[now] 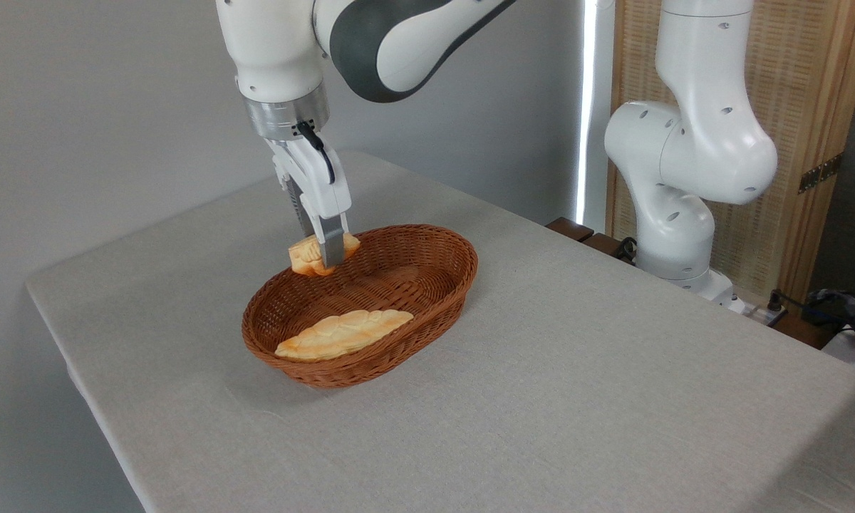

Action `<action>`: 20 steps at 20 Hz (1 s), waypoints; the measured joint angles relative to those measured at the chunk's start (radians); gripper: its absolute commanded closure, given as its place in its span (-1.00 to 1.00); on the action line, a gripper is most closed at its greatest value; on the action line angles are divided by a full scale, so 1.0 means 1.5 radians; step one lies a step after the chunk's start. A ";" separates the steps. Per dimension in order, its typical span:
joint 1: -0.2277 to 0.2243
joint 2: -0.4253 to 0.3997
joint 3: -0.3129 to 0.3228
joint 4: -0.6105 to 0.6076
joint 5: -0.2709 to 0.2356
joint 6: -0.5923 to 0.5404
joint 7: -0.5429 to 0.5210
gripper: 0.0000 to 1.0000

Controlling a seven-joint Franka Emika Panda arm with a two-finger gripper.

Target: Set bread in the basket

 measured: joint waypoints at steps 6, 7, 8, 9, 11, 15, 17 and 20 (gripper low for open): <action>0.001 0.002 -0.005 -0.001 0.016 -0.005 0.000 -1.00; 0.001 0.004 -0.005 -0.002 0.019 -0.005 0.000 -1.00; 0.001 0.006 -0.005 -0.002 0.026 -0.005 0.000 -1.00; 0.001 0.008 -0.005 -0.002 0.037 -0.005 0.000 -1.00; 0.001 0.011 -0.005 -0.002 0.054 -0.005 0.000 -1.00; 0.003 0.016 -0.005 -0.002 0.064 -0.005 0.000 -1.00; 0.008 0.016 -0.002 -0.001 0.068 0.001 0.000 -1.00; 0.012 0.016 0.026 0.001 0.091 0.029 0.000 -1.00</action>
